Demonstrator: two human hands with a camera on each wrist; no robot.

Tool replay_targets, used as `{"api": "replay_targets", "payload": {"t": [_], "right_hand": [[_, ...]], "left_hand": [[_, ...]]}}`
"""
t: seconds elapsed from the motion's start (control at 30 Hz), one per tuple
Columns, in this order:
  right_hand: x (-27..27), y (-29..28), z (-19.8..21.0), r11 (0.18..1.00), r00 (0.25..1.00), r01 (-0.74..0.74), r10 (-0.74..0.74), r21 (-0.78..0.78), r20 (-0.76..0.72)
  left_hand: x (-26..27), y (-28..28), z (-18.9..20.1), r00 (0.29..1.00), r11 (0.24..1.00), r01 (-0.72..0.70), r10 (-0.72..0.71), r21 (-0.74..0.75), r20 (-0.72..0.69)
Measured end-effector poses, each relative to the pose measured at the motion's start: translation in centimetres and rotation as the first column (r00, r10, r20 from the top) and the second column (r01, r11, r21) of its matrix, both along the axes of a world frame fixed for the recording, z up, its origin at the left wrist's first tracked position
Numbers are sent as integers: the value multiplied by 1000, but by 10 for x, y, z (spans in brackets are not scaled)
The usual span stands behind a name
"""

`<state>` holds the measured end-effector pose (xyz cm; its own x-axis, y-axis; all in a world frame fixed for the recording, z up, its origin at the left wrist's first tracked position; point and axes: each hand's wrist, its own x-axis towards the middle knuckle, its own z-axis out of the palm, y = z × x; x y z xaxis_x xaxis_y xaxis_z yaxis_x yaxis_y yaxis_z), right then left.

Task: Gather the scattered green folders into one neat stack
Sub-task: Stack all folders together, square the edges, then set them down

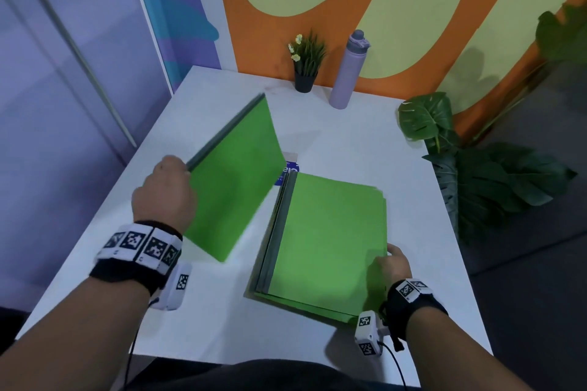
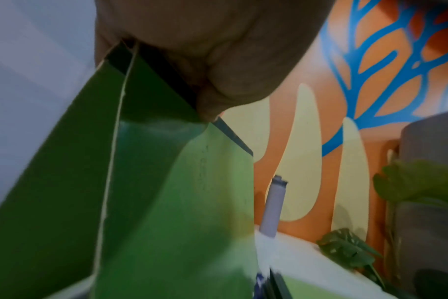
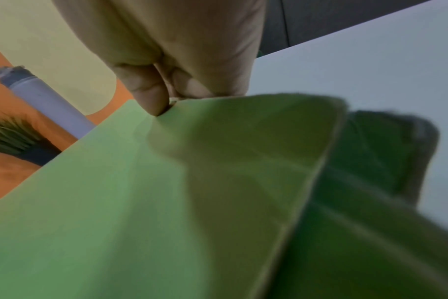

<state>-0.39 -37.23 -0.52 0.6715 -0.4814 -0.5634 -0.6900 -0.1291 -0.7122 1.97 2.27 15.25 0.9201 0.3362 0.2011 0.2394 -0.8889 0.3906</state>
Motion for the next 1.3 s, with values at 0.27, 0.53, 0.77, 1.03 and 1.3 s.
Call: {"api": "replay_targets", "payload": {"t": [0.27,0.53,0.77,1.03,1.3], "right_hand": [[5,27,9,950,956,-294,294,-106,-18],[17,22,15,951,965,-258,245,-173,-92],[15,10,11,901,937,-341,302,-268,-176],[17,26,9,914,931,-357,331,-192,-153],[12,31,4,905,925,-373,345,-202,-159]], "left_hand": [[-1,-15,30,993,933,46,-4,-358,118],[-12,-46,-104,926,802,-28,-204,-596,-318],[-13,-83,-123,801,825,29,-357,-564,-481],[-4,-93,-126,720,822,-81,-342,-564,-603],[-20,-75,-138,636,716,-243,-392,-655,-665]]}}
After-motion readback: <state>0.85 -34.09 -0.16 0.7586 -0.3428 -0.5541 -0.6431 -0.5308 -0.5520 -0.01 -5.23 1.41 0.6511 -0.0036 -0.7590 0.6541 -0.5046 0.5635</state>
